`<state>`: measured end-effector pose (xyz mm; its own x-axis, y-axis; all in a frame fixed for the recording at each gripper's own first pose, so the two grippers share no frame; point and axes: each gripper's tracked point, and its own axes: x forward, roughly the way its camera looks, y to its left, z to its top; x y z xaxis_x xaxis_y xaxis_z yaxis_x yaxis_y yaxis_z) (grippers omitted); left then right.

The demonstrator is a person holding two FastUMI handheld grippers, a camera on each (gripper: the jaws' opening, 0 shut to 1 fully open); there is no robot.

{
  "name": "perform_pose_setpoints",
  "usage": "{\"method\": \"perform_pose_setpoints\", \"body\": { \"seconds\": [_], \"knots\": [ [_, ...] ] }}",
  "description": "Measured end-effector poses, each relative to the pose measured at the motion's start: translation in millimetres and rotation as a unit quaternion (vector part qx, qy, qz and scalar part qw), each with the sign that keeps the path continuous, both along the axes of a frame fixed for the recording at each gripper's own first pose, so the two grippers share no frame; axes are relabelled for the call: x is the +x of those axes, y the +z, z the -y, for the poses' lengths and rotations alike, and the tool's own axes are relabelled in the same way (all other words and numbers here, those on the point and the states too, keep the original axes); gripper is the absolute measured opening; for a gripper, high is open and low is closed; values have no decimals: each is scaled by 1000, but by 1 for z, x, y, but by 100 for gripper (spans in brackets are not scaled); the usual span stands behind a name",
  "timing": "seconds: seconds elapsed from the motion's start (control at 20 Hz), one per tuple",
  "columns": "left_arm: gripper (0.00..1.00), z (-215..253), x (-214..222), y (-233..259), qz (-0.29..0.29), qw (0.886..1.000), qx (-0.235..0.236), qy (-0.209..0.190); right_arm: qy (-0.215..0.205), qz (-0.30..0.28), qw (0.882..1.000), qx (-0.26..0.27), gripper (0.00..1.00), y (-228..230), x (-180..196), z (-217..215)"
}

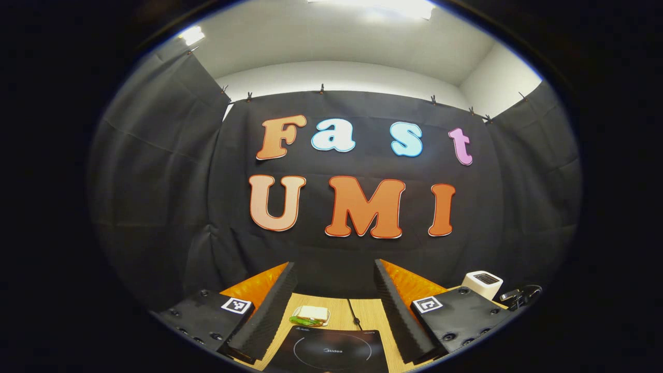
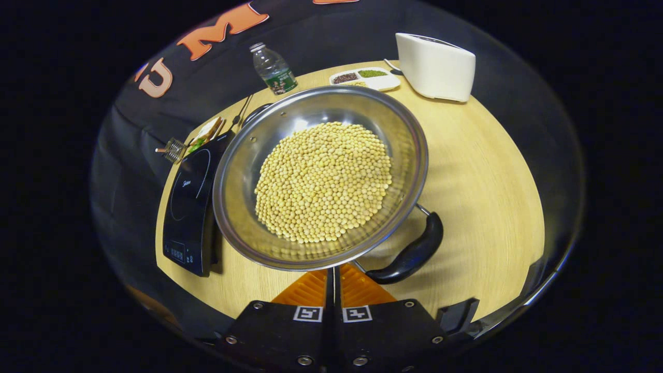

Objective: First push the handle of the pot to place it horizontally, then grasp the pot with both hands and set it on the induction cooktop.

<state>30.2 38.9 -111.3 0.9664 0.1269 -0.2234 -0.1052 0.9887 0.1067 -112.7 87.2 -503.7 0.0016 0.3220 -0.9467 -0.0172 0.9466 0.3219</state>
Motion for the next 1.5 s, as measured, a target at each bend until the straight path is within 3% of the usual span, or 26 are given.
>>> {"method": "perform_pose_setpoints", "body": {
  "seconds": [0.6, 0.9, 1.25, 1.5],
  "knots": [
    [98, -9, 4, -17, -12, 1000, -16, 3, -36, 4, 996, -77, 0, -22, 26, 51],
    [98, -22, 3, -29, -23, 999, -26, 12, -78, 3, 994, -78, 0, -25, 42, 56],
    [98, -34, 5, -40, -33, 999, -32, 17, -136, 17, 986, -98, 0, -37, 78, 73],
    [98, -27, 4, -56, -52, 998, -29, 2, -140, 41, 982, -120, 0, -46, 107, 80]
  ]
}}
